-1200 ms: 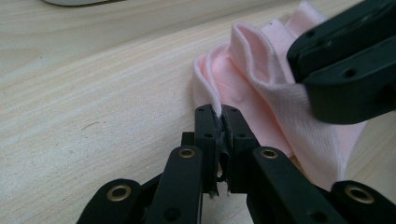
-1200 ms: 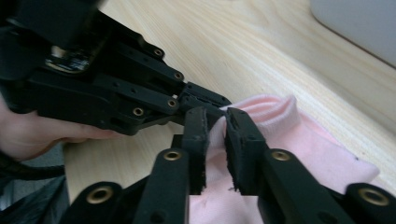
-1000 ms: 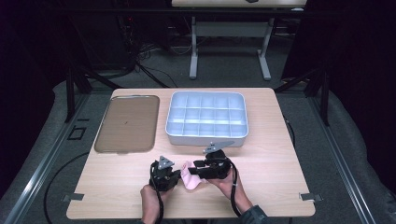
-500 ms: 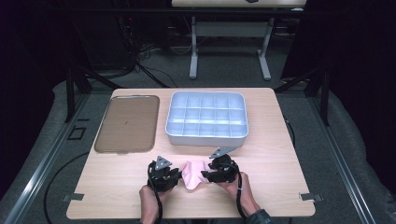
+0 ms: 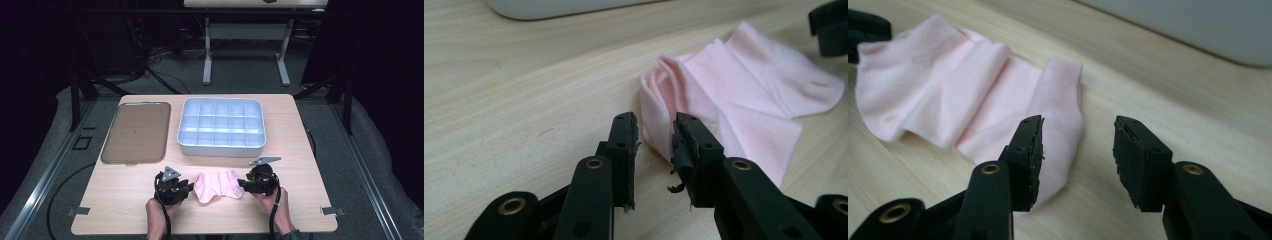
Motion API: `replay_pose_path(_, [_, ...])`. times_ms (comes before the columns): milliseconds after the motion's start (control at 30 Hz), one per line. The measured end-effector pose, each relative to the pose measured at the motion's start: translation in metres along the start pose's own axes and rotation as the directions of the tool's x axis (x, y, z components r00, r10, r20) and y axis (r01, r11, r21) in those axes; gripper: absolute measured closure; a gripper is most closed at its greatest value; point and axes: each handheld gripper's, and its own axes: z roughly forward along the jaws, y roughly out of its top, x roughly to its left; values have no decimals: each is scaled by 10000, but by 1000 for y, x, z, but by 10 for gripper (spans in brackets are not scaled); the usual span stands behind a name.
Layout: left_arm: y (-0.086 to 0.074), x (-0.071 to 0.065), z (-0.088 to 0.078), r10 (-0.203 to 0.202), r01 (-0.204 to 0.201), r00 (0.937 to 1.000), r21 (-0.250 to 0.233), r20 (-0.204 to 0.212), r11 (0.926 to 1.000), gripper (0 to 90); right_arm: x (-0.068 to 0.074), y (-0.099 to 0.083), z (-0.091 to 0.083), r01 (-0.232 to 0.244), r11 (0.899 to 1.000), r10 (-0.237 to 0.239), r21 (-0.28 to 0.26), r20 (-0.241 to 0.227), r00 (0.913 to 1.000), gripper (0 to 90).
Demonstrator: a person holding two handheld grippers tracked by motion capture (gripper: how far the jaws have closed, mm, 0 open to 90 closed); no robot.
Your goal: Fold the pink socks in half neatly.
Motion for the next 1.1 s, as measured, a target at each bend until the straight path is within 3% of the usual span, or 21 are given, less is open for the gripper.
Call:
replay_pose_path(167, [10, -3, -12, 101, -96, 9998, -299, 163, 9995, 664, -3, -5, 8, -68, 9996, 68, 261, 14, 10000, 556])
replay_pose_path(267, [13, -4, -4, 218, -225, 9993, 246, 290, 9994, 630, -2, -4, 10, -115, 9997, 116, 197, -59, 9999, 587])
replay_pose_path(400, [9, -3, 11, 228, -252, 9993, 856, 288, 9960, 603, -1, -3, 14, 94, 9987, -87, 501, -140, 9999, 665])
replay_pose_path(633, [5, -5, 19, 149, -176, 9995, 1041, 262, 9944, 812, 1, -5, 15, 93, 9993, -83, 351, -282, 9996, 831])
replay_pose_path(833, [6, -4, 20, 133, -160, 9996, 1086, 255, 9940, 821, 5, -2, 1, 266, 9995, -268, -157, -98, 9996, 834])
replay_pose_path(900, [6, -4, 20, 131, -159, 9996, 1068, 267, 9942, 821, 3, -1, 1, 318, 9993, -320, -177, -123, 9994, 773])
replay_pose_path(1000, [6, -5, 20, 105, -131, 9996, 1051, 249, 9944, 819, -12, -5, 4, -398, 9990, 396, -180, -155, 9991, 703])
replay_pose_path(1100, [7, -5, 21, 128, -153, 9996, 1078, 240, 9941, 819, -20, -6, 5, -743, 9970, 735, -218, -337, 9967, 677])
